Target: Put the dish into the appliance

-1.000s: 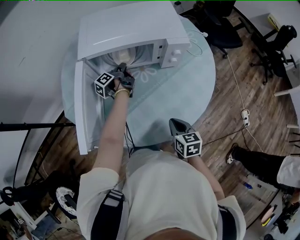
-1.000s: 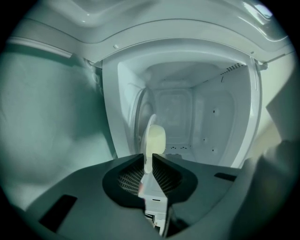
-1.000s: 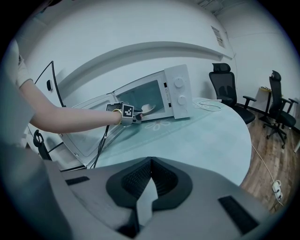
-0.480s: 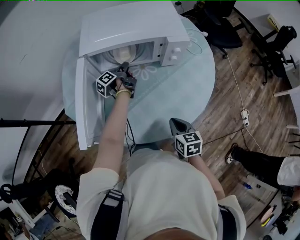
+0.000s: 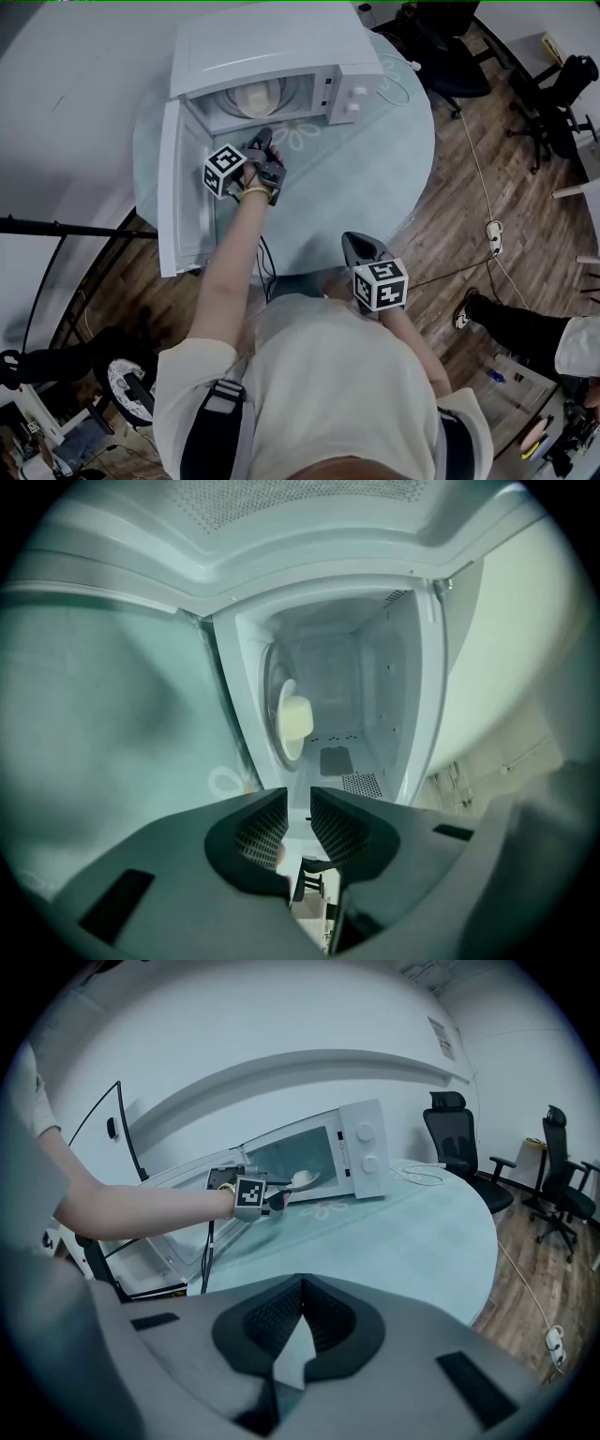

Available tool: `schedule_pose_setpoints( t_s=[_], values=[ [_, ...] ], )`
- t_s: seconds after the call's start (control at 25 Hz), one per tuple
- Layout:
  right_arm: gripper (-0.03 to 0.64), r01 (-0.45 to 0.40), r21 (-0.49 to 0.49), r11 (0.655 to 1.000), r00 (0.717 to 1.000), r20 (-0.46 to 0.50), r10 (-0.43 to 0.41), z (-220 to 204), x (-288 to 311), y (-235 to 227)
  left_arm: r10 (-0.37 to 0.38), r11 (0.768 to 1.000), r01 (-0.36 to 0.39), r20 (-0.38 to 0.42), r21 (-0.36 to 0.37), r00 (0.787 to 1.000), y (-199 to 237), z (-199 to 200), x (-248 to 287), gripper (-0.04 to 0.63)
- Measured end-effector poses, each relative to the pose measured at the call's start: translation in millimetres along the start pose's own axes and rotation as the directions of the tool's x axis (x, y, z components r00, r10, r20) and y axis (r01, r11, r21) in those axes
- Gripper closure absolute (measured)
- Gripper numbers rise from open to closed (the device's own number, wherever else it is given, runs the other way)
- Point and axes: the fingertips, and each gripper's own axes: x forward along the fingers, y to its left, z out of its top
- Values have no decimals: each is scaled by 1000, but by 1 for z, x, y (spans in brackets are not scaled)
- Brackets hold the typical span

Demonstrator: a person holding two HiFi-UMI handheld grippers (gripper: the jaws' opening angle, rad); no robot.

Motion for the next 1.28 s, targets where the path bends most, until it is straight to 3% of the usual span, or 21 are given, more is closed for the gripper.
schedule_pose_setpoints(
  t_s=[0.36,0.68,0.96,1.08,1.28],
  values=[
    [611,7,3,1000,999,42,-7,-4,-21,5,-60,996,65,-91,58,994,-14,-50,-39,584],
    [611,16,6,1000,997,76,-16,-12,-42,11,-43,976,70,-134,204,990,-23,-89,-83,586],
    [611,17,9,1000,994,104,-18,-20,-59,19,-32,962,83,-194,262,981,-19,-135,-132,586],
    [611,18,9,1000,994,110,-18,-25,-65,23,0,934,80,-224,349,975,-19,-156,-152,586],
    [611,17,15,1000,992,122,-19,-32,-74,29,80,841,81,-273,534,959,-15,-192,-179,586]
  ],
)
